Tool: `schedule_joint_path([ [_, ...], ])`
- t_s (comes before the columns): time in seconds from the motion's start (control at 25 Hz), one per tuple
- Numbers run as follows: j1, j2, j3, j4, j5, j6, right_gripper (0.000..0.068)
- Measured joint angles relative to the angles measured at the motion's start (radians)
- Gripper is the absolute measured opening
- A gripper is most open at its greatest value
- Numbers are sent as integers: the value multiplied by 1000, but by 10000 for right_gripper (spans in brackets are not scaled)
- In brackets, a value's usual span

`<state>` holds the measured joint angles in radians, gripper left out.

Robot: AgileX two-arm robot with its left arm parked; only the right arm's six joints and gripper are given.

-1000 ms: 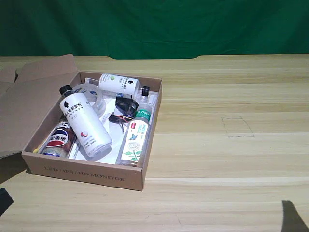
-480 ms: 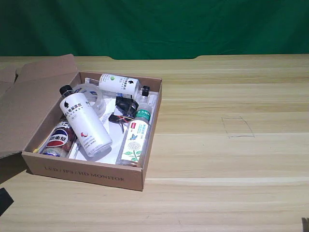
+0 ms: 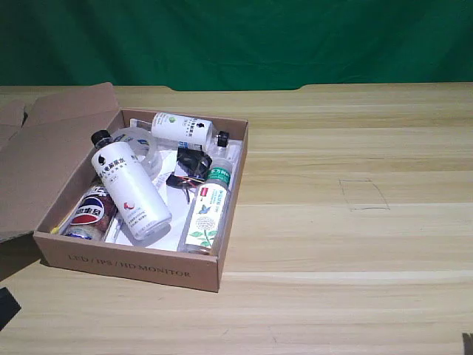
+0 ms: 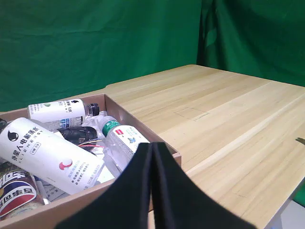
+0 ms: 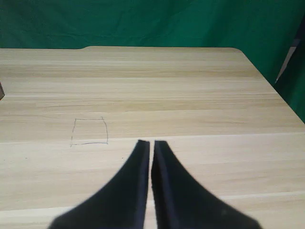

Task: Place the white bottle into the box.

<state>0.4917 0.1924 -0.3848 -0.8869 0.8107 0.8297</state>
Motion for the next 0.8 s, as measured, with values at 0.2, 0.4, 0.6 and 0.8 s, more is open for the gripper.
schedule_joint_path([
  [0.2, -47, 0, 0, 1, 0, 0, 4],
  [0.4, -258, -26, 29, 9, -141, 18, 4],
  [0.6, -489, -72, 190, -38, -599, 22, 4],
  [0.8, -570, -145, 324, -51, -689, 79, 4],
])
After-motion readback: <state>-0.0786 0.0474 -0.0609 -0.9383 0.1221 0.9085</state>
